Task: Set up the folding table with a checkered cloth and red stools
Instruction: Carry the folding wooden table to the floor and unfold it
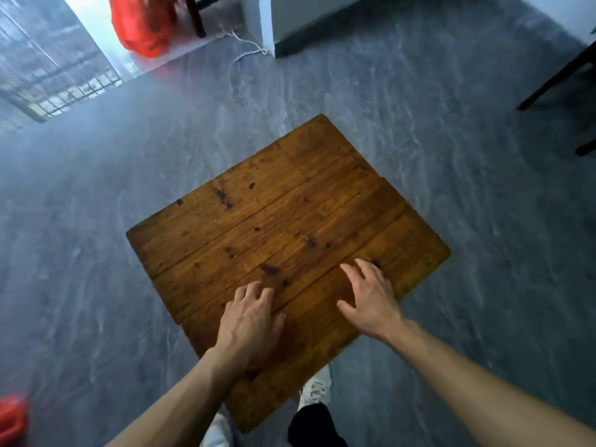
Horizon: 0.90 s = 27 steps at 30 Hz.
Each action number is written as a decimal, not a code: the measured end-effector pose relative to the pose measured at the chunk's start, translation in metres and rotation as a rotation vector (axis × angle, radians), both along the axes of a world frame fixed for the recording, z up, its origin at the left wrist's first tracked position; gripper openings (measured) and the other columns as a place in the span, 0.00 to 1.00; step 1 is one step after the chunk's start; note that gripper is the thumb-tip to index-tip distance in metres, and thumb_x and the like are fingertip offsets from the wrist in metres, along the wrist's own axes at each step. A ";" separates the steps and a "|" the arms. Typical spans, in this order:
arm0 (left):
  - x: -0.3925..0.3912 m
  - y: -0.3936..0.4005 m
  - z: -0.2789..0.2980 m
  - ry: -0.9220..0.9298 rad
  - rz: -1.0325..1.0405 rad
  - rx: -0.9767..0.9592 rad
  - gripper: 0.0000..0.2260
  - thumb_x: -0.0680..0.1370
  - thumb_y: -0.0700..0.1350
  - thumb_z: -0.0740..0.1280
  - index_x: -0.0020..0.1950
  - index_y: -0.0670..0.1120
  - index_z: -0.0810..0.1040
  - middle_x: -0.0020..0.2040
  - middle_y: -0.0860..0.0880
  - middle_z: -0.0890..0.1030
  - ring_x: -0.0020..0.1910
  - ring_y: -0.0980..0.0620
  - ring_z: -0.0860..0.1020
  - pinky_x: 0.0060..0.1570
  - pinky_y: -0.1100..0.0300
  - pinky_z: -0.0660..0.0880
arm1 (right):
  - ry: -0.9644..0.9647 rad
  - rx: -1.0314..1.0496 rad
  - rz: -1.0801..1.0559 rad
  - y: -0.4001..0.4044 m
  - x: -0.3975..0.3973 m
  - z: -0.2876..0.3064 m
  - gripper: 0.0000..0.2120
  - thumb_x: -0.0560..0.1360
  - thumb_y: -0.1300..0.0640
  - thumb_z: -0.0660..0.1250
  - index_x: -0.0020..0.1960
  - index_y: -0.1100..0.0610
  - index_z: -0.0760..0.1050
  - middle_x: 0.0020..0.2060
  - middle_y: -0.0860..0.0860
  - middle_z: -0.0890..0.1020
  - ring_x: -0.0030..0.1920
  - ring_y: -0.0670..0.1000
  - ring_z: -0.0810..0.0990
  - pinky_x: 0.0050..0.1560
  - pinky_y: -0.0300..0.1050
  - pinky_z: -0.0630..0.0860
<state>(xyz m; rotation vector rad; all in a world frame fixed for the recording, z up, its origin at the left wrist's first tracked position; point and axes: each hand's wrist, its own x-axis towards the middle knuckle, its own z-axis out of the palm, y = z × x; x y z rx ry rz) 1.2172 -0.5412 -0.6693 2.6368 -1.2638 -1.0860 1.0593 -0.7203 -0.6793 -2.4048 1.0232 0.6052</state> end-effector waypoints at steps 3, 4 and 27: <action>-0.023 -0.001 0.001 0.000 0.083 -0.009 0.25 0.79 0.61 0.59 0.74 0.54 0.63 0.77 0.49 0.60 0.75 0.47 0.59 0.70 0.50 0.66 | -0.017 -0.010 0.064 -0.017 -0.011 -0.001 0.37 0.75 0.41 0.65 0.78 0.49 0.54 0.78 0.54 0.56 0.77 0.55 0.52 0.75 0.54 0.57; -0.029 -0.001 -0.001 -0.016 0.118 -0.033 0.25 0.79 0.61 0.59 0.74 0.54 0.63 0.76 0.49 0.61 0.74 0.47 0.59 0.70 0.50 0.66 | -0.008 -0.006 0.097 -0.022 -0.013 -0.004 0.38 0.75 0.40 0.66 0.78 0.49 0.53 0.78 0.54 0.54 0.78 0.55 0.51 0.76 0.54 0.56; -0.183 0.029 -0.095 -0.500 0.271 -0.046 0.40 0.67 0.38 0.74 0.76 0.47 0.62 0.76 0.41 0.62 0.73 0.39 0.62 0.69 0.41 0.64 | 0.056 -0.310 0.679 -0.022 -0.064 -0.068 0.62 0.65 0.36 0.75 0.77 0.47 0.29 0.77 0.59 0.35 0.77 0.63 0.36 0.77 0.62 0.43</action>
